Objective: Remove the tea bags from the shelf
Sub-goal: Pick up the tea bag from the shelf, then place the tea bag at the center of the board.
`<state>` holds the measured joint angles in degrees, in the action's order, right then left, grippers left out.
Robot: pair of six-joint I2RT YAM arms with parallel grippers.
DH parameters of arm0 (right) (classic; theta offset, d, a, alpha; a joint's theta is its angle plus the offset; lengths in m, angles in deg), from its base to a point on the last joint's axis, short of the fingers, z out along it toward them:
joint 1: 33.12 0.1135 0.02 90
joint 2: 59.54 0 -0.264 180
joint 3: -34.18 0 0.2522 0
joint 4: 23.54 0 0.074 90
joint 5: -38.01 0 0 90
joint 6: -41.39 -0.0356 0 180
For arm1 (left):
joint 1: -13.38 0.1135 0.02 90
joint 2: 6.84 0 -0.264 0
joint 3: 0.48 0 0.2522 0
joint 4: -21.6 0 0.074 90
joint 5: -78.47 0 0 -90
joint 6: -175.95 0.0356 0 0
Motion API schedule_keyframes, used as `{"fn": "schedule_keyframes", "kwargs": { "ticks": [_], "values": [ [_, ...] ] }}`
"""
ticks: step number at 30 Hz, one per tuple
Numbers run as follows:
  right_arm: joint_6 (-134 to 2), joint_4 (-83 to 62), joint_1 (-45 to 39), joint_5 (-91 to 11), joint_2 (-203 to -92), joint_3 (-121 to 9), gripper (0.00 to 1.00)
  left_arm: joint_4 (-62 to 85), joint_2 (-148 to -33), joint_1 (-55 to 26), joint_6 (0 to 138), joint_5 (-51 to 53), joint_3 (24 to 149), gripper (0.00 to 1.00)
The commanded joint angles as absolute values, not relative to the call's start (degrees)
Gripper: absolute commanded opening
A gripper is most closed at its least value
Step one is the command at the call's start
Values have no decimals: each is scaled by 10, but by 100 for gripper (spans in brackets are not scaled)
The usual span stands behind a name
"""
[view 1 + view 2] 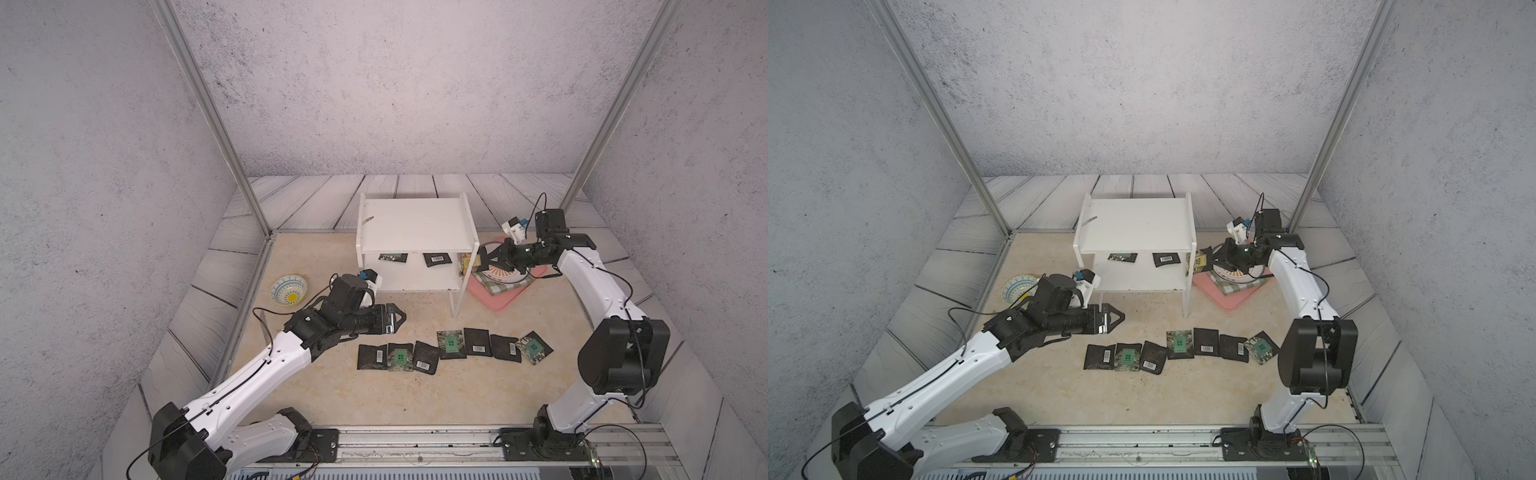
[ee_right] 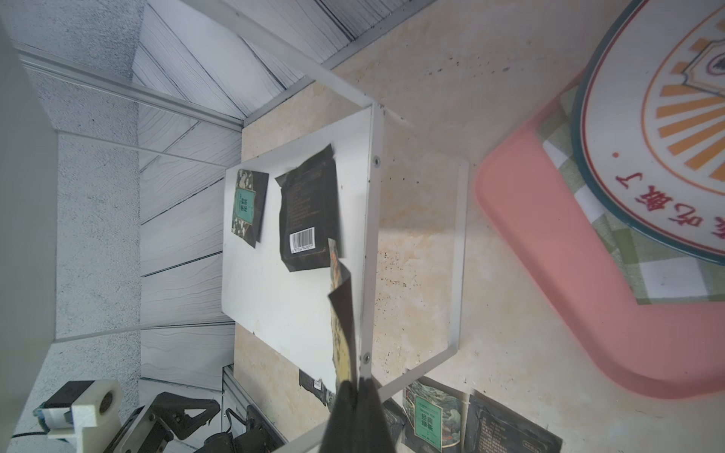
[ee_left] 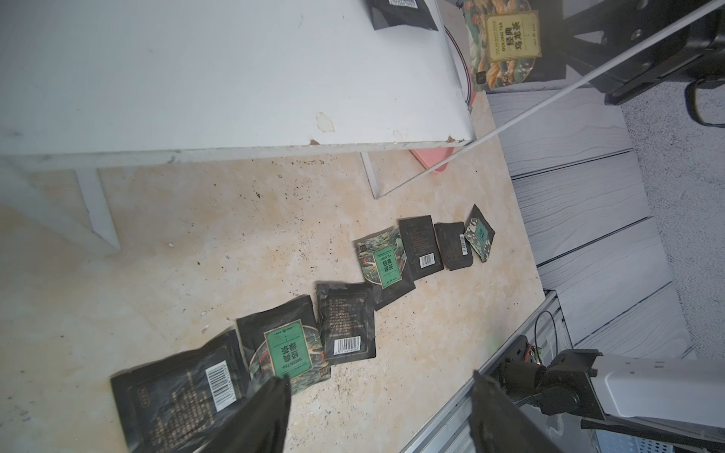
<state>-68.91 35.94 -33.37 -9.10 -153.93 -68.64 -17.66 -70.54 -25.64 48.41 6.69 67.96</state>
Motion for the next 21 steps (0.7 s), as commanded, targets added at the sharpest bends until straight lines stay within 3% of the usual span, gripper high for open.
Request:
{"fn": "schedule_keyframes", "kwargs": {
  "ticks": [1, 13, 21],
  "values": [
    [-680, 378, -342, -113, -1482, -695, 2, -177, -697, -259, 487, 61, 703, 76],
    [-713, 371, -367, -165, -1345, -656, 2, -192, -676, -256, 495, 59, 732, 78],
    [-758, 327, -360, -109, -1217, -576, 3, -157, -674, -254, 478, 109, 742, 79]
  ]
}}
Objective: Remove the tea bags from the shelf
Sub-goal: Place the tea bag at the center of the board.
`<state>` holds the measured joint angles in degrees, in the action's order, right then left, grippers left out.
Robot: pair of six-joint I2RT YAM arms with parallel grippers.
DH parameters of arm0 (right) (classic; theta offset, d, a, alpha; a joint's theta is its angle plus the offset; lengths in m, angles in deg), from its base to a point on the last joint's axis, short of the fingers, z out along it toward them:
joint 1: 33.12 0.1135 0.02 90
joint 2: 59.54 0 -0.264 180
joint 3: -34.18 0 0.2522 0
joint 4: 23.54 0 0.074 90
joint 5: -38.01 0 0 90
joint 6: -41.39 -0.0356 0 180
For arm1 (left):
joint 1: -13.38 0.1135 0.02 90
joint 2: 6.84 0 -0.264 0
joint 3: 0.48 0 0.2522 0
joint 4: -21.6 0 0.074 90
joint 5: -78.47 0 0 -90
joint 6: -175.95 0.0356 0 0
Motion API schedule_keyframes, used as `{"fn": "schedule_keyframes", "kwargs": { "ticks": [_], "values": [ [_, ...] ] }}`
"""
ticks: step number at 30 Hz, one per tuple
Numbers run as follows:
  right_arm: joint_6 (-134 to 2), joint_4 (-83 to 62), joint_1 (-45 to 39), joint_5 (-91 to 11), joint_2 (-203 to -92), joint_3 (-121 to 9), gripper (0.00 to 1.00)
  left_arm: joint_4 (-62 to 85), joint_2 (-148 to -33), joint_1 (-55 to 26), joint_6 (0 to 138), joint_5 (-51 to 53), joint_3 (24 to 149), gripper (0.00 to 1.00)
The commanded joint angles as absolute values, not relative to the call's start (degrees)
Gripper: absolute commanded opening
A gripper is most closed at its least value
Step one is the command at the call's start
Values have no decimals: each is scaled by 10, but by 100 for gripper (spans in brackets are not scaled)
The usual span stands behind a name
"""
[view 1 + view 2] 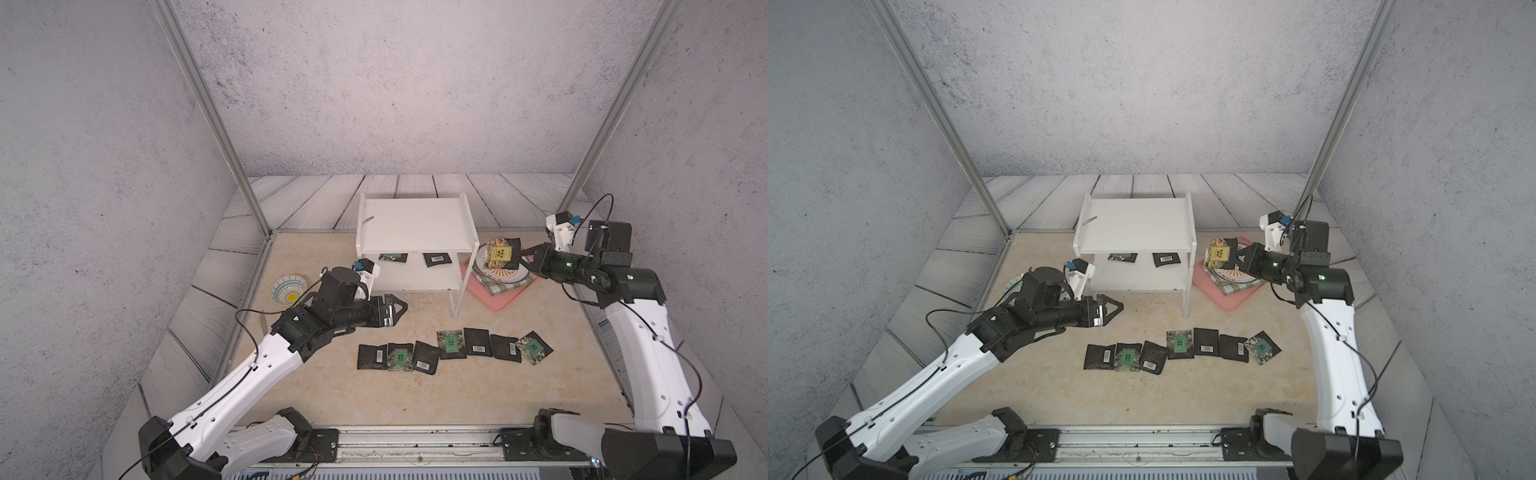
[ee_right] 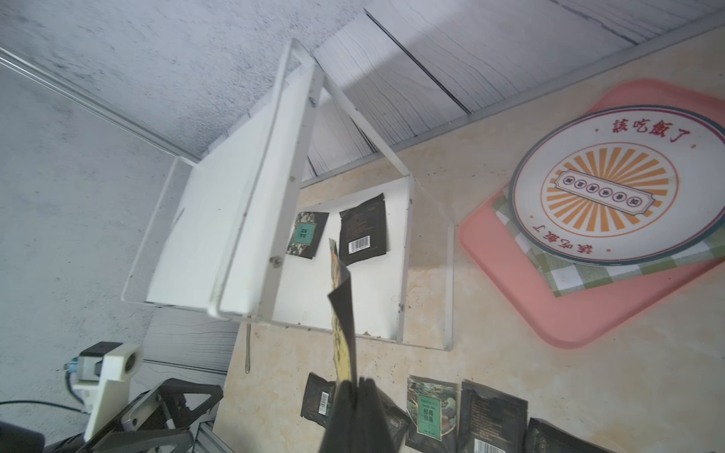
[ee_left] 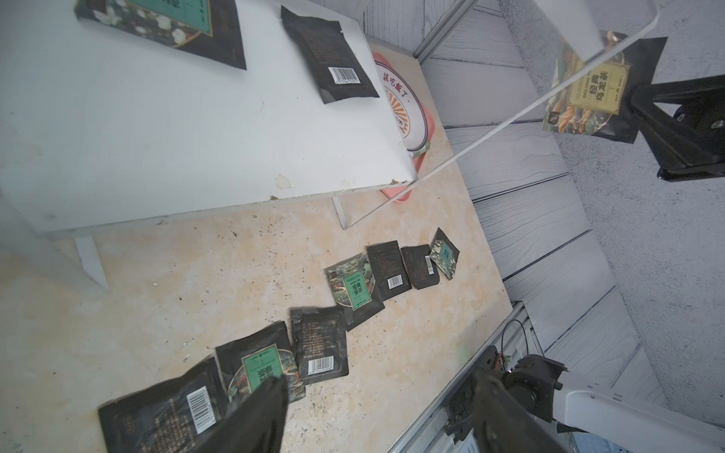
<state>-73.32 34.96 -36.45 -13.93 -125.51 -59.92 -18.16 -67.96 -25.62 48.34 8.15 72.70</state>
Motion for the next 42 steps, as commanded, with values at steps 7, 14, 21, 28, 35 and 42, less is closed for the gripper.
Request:
{"fn": "schedule_keyframes", "kwargs": {
  "ticks": [7, 14, 21, 28, 35, 42],
  "values": [
    [-761, 299, -306, -40, -1154, -512, 3, -116, -680, -255, 459, 167, 741, 80],
    [-780, 252, -226, 0, -1121, -435, 3, -76, -702, -265, 442, 214, 745, 81],
    [-786, 213, -153, 3, -1122, -392, 2, -60, -728, -289, 440, 236, 751, 81],
    [-803, 173, -140, 38, -1132, -368, 2, -44, -741, -297, 437, 248, 750, 78],
    [-823, 137, -134, 65, -1134, -346, 2, -16, -752, -304, 429, 266, 749, 68],
    [-821, 136, -132, 67, -1141, -338, 2, -5, -755, -305, 424, 270, 748, 49]
  ]
}}
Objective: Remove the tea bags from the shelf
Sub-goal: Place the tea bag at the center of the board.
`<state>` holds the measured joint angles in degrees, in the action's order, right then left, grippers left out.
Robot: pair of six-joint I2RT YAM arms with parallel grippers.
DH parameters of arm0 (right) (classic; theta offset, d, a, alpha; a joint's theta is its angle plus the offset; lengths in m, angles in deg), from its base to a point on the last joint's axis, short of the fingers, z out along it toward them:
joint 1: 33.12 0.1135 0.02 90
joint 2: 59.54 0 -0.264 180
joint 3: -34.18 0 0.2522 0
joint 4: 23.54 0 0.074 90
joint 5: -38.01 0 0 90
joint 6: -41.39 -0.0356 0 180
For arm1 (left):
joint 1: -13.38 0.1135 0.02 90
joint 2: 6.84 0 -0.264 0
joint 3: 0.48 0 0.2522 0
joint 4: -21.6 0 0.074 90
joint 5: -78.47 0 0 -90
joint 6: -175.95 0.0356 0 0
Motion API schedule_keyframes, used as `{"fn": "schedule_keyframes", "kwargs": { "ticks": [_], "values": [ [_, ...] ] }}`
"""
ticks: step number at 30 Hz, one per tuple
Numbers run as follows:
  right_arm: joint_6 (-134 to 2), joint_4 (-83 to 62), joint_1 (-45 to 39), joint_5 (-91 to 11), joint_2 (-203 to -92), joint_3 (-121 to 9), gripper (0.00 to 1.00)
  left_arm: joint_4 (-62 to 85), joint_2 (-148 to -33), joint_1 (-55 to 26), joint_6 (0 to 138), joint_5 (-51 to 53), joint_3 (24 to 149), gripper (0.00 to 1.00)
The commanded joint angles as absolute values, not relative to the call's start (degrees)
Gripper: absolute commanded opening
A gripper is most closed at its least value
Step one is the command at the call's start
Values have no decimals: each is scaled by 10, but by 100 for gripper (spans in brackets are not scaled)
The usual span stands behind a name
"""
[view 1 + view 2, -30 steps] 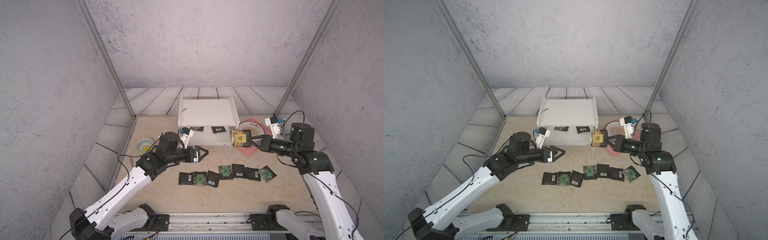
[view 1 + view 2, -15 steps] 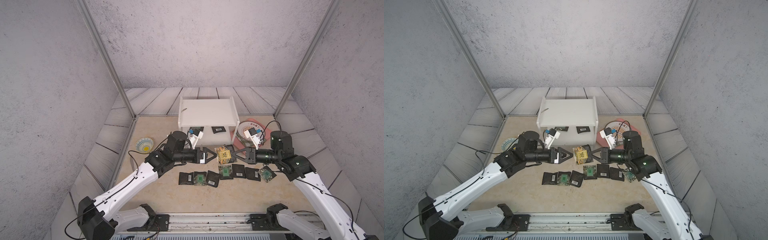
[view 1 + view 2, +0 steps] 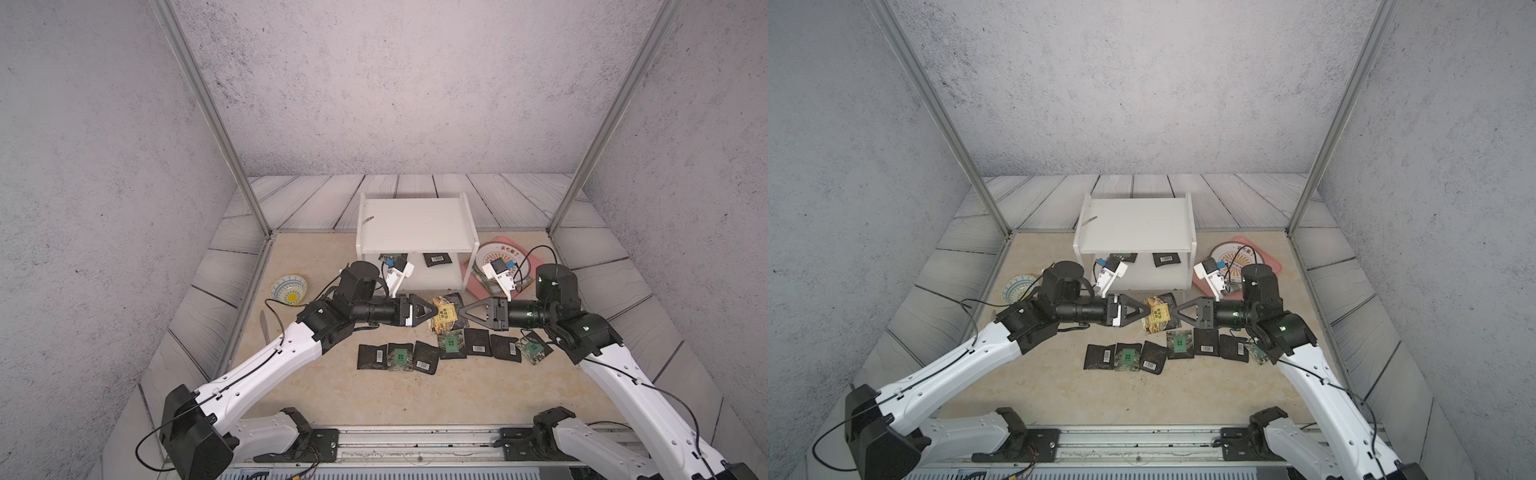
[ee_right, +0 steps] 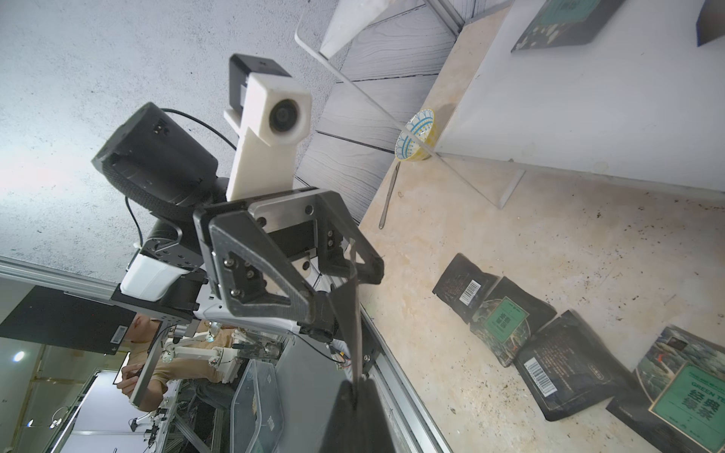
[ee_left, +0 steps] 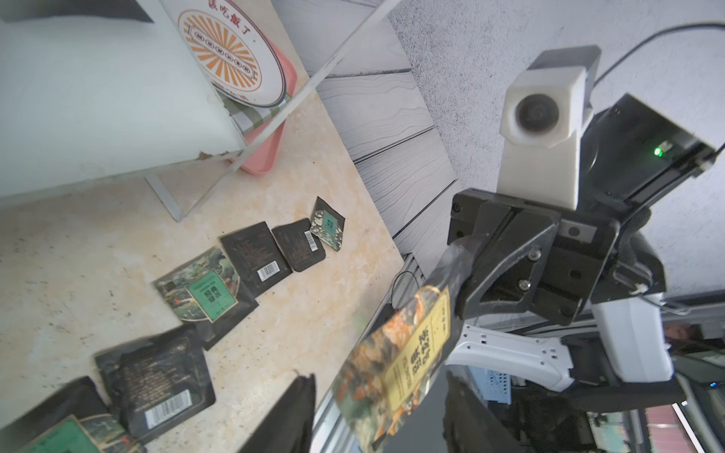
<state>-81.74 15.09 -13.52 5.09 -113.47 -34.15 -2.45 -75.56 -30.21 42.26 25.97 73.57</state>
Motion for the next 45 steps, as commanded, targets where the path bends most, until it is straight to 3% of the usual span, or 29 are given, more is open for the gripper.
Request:
{"fn": "schedule_keyframes", "kwargs": {
  "ticks": [1, 7, 12, 14, 17, 20, 25, 36, 45],
  "values": [
    [-819, 138, -132, 67, -1143, -337, 2, -5, -754, -306, 424, 269, 748, 45],
    [-810, 143, -132, 66, -1147, -335, 3, -11, -751, -305, 423, 265, 744, 19],
    [-806, 144, -132, 61, -1151, -332, 4, -24, -745, -305, 425, 256, 742, 8],
    [-803, 147, -132, 57, -1152, -332, 8, -31, -741, -305, 425, 251, 741, 5],
    [-790, 162, -132, 36, -1153, -337, 22, -51, -733, -304, 429, 234, 737, 0],
    [-773, 187, -133, 10, -1155, -347, 38, -76, -720, -301, 430, 210, 726, 0],
    [-745, 243, -138, -55, -1156, -373, 47, -137, -684, -270, 421, 173, 690, 0],
    [-747, 249, -161, -112, -1153, -372, 50, -270, -540, -164, 344, 60, 548, 0],
    [-751, 243, -171, -135, -1141, -365, 50, -312, -554, -93, 285, -10, 500, 0]
  ]
}}
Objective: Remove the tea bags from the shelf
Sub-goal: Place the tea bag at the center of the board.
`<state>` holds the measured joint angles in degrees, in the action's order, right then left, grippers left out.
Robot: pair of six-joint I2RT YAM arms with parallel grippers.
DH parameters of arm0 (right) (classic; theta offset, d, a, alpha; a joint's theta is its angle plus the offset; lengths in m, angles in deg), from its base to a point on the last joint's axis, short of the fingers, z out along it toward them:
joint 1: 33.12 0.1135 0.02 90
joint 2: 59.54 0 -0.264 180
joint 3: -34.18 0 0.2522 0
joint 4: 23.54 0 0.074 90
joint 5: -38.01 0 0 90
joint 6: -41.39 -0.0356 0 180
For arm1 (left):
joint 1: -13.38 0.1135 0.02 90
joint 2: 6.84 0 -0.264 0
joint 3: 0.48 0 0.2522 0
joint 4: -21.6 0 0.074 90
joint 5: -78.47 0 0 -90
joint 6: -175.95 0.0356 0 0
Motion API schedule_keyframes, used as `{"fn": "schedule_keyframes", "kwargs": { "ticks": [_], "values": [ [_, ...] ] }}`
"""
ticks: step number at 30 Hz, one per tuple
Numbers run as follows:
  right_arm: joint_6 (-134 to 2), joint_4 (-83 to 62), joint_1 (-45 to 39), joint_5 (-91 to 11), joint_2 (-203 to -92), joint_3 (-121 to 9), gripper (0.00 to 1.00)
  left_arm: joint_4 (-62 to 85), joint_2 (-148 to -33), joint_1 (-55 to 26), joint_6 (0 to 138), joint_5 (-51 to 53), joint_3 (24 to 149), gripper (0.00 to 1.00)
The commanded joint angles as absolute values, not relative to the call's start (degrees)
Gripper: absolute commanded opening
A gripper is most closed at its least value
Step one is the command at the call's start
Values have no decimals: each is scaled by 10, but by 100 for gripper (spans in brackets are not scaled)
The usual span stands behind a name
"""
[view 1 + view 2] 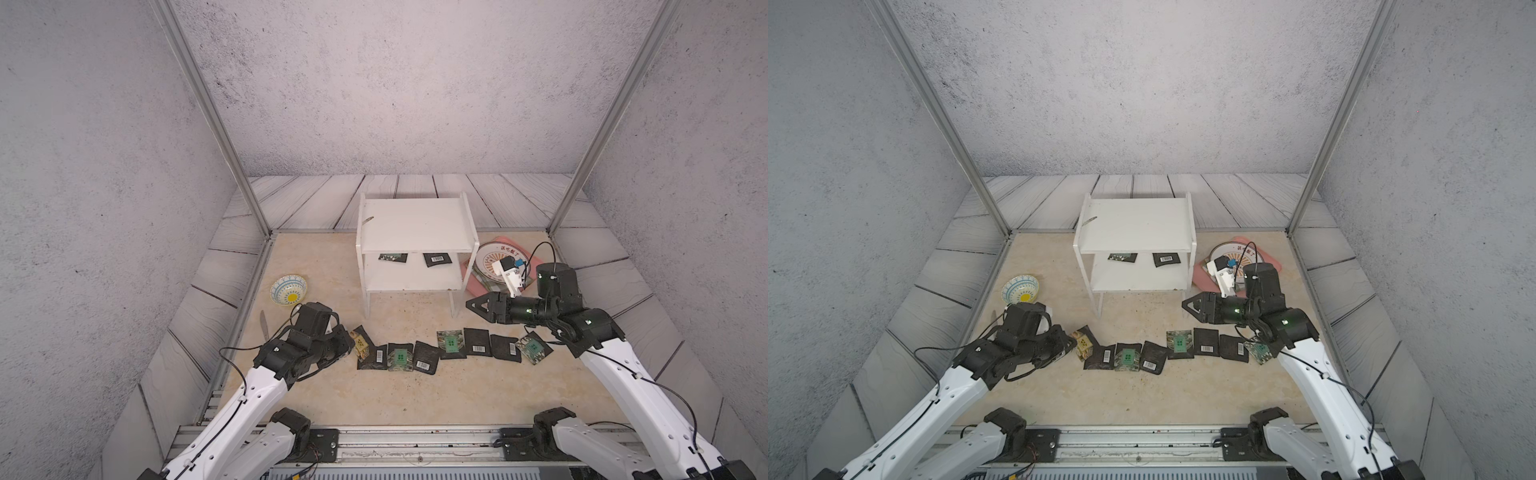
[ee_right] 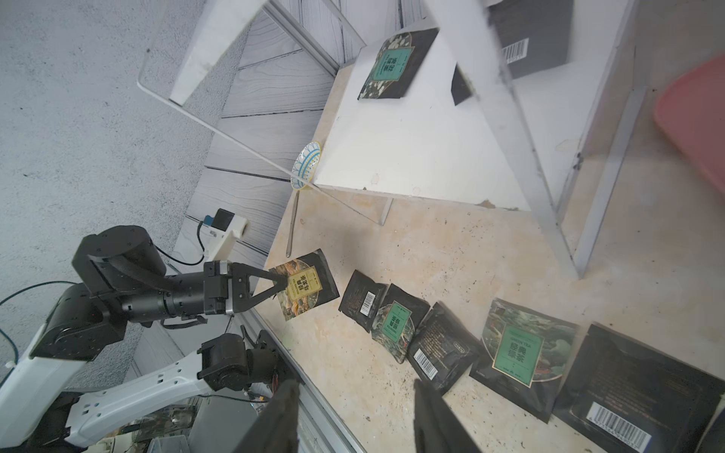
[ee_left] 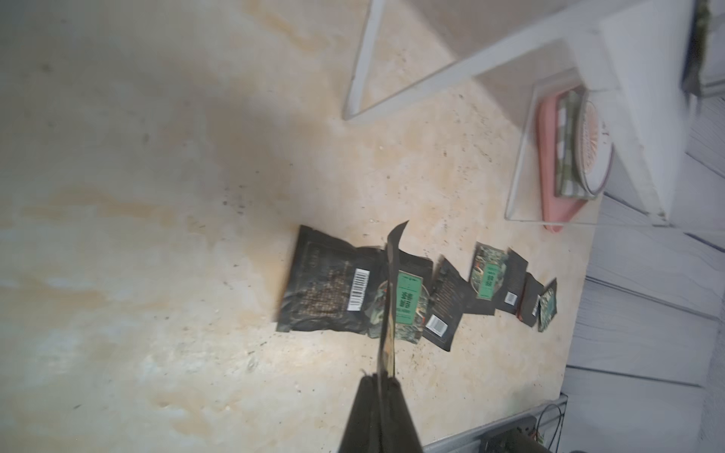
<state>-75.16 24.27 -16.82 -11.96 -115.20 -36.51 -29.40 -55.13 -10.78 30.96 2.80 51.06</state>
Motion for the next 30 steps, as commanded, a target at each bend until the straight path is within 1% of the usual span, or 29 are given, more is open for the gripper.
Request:
{"fn": "schedule_keyframes", "kwargs": {
  "ticks": [1, 5, 13, 18, 24, 27, 30],
  "values": [
    [-751, 243, -171, -138, -1140, -362, 50, -315, -554, -87, 276, -20, 494, 0],
    [-749, 246, -172, -145, -1136, -355, 50, -302, -544, -62, 252, -27, 462, 0],
    [-751, 239, -172, -147, -1139, -351, 50, -269, -511, -50, 207, -51, 396, 0],
    [-752, 239, -171, -148, -1141, -349, 51, -250, -508, -48, 200, -60, 377, 4],
    [-755, 237, -171, -149, -1142, -348, 51, -226, -520, -46, 201, -73, 370, 5],
    [-756, 239, -171, -152, -1141, -348, 51, -212, -536, -42, 206, -69, 370, 8],
    [-755, 241, -172, -154, -1140, -348, 51, -198, -553, -42, 210, -56, 368, 16]
  ]
}}
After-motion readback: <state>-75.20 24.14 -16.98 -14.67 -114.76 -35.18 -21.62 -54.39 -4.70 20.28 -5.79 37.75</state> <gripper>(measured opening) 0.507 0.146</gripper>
